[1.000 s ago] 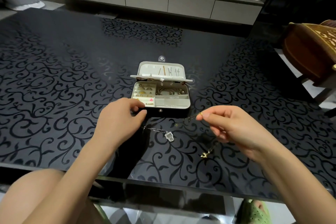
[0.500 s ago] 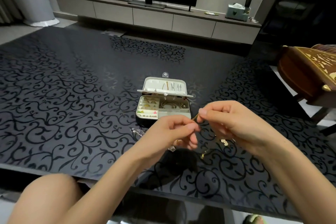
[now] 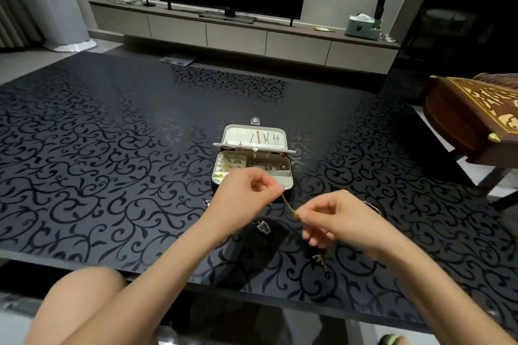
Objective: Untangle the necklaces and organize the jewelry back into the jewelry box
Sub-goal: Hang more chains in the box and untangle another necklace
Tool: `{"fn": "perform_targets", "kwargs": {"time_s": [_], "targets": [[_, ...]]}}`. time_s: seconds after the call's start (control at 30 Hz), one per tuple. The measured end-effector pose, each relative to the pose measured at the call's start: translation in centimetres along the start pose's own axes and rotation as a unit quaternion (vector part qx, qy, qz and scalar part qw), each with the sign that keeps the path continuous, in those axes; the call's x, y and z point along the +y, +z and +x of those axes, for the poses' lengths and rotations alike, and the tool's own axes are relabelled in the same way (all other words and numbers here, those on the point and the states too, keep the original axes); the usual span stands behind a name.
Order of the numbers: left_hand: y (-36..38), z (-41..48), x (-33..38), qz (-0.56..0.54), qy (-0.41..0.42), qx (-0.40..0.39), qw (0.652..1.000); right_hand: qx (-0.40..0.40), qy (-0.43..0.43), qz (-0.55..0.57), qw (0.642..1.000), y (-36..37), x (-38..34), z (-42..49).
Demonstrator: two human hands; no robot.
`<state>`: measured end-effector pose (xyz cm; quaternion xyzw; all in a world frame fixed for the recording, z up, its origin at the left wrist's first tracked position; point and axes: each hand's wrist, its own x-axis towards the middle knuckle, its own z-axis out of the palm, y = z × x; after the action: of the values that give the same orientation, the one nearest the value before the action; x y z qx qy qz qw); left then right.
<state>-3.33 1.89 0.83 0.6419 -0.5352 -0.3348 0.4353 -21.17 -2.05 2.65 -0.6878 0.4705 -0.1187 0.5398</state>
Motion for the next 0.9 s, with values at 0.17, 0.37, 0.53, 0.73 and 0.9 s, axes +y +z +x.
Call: {"fn": "perform_targets", "kwargs": {"time_s": [0.17, 0.37, 0.53, 0.73, 0.9], "targets": [[0.1, 0.6, 1.3, 0.026, -0.005, -0.088, 0.996, 0.018, -0.058, 0.037, 0.997, 1.1, -0.1, 0.4], [-1.0, 1.1, 1.7, -0.003, -0.025, -0.136, 0.990, 0.105, -0.122, -0.020, 0.987, 1.3, -0.1, 0.8], [-1.7, 1.0, 1.6, 0.032, -0.030, -0.184, 0.982, 0.113, -0.121, -0.036, 0.986, 0.5, 0.1, 0.6], [-0.8, 0.8, 1.6, 0.102, 0.003, -0.162, 0.981, 0.145, -0.123, 0.052, 0.980, 0.4, -0.1, 0.5], [-0.7, 0.7, 0.6, 0.003, 0.007, -0.110, 0.994, 0.109, -0.079, 0.246, 0.960, -0.3, -0.9, 0.3]]}}
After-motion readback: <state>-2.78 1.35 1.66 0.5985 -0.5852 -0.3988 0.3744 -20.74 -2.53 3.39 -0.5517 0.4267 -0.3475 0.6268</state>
